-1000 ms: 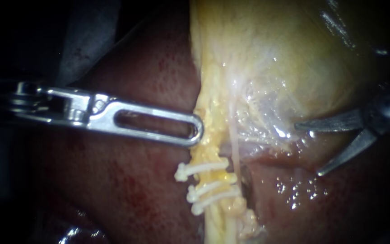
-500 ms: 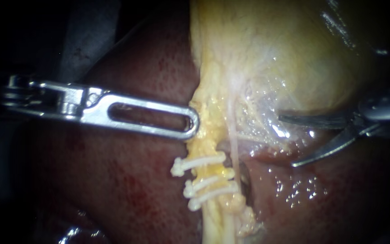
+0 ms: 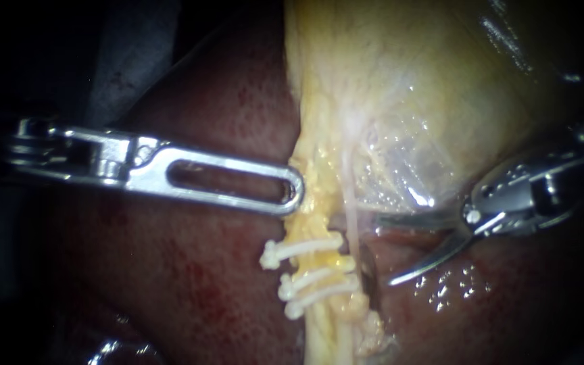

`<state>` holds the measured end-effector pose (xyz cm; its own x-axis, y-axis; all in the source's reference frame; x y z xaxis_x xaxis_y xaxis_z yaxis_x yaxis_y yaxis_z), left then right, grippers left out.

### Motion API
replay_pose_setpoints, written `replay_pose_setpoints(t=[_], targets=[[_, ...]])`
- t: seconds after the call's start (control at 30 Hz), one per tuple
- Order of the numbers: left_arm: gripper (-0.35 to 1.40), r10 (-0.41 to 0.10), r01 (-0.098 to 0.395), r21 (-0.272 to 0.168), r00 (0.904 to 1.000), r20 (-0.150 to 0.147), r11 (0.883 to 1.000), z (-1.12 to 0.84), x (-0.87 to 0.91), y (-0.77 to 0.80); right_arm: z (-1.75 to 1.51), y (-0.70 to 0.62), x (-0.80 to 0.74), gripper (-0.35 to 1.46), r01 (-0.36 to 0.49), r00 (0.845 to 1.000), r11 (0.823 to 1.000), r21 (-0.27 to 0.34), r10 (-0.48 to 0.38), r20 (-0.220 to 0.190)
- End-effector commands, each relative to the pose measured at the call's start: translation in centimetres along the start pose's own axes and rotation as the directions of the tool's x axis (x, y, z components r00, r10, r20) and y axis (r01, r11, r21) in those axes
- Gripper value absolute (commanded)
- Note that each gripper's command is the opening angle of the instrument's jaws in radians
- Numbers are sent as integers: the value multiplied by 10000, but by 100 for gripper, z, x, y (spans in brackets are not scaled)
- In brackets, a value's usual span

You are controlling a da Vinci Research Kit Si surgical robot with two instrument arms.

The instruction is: Go to the cutting position left tube

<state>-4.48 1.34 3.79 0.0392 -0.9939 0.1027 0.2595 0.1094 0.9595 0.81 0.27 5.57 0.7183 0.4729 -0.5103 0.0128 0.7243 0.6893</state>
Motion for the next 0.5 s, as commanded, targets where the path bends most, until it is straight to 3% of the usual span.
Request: replay_pose_setpoints(t=[0.03, 0.5], targets=[[-35, 2, -2, -14, 10000, 4, 10000, 0, 0, -1, 3, 1, 0, 78, 5, 10000, 10000, 17, -5, 39], [-35, -10, 11, -23, 10000, 19, 10000, 2, 0, -4, 32, 4, 7, 75, -19, 9999, 9998, 191, 16, 140]])
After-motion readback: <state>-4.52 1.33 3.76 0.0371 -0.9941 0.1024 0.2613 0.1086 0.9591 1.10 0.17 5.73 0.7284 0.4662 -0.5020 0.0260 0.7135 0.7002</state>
